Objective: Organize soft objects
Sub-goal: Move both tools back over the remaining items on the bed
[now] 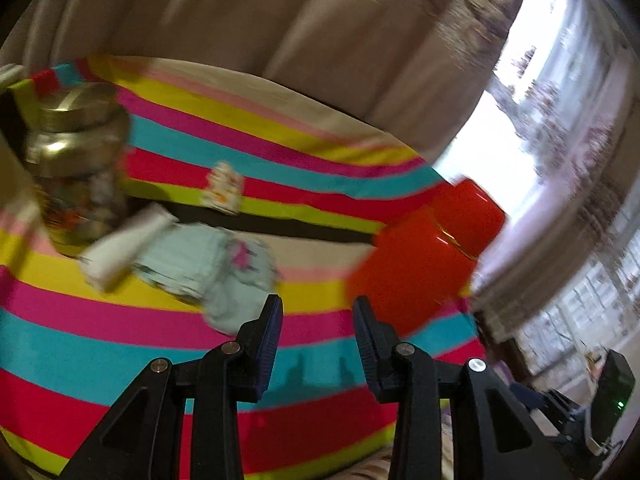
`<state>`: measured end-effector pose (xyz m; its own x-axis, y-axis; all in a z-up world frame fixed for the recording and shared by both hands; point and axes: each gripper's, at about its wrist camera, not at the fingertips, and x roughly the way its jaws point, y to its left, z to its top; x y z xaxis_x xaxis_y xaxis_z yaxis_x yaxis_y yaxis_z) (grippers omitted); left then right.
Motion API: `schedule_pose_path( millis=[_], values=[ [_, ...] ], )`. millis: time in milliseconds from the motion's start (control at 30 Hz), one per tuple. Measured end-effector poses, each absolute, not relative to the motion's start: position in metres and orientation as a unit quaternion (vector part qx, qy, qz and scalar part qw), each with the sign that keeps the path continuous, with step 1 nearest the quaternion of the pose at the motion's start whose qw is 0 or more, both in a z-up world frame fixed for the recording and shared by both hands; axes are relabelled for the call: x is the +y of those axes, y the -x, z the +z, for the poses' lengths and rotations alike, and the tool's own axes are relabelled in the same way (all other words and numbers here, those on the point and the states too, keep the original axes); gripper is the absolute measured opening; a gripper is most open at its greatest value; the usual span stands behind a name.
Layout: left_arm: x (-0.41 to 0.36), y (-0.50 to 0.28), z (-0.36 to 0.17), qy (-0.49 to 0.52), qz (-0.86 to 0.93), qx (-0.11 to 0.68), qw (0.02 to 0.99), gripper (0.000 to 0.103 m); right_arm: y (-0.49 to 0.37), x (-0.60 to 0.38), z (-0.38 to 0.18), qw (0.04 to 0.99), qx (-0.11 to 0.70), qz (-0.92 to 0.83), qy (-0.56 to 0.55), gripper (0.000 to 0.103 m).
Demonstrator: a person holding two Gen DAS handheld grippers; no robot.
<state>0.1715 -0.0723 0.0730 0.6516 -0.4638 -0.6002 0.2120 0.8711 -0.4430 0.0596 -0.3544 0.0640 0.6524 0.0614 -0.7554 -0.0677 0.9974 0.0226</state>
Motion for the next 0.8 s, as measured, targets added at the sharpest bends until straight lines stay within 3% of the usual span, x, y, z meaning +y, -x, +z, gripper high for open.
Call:
schedule_pose_path(
  millis=[233, 467, 667, 800],
  values=[
    [-0.029, -0.191, 0.058, 0.186, -0.137, 0.375, 0.898, 0.043, -0.081, -0.325, 0.061, 0.905, 0.420, 0.064, 0.009, 0.070],
    [-0.004, -0.219, 0.035, 0.277, -0.114, 0.413, 0.860, 0.043, -0.111, -0.293, 0.061, 0.903, 0.419, 0.096, 0.007, 0.071],
    [0.009, -0.247, 0.012, 0.343, -0.057, 0.440, 0.828, 0.062, -0.136, -0.268, 0.063, 0.904, 0.412, 0.112, 0.005, 0.072],
    [0.012, -0.262, -0.014, 0.383, -0.026, 0.469, 0.796, 0.066, -0.160, -0.257, 0.067, 0.906, 0.410, 0.108, -0.003, 0.076]
  ],
)
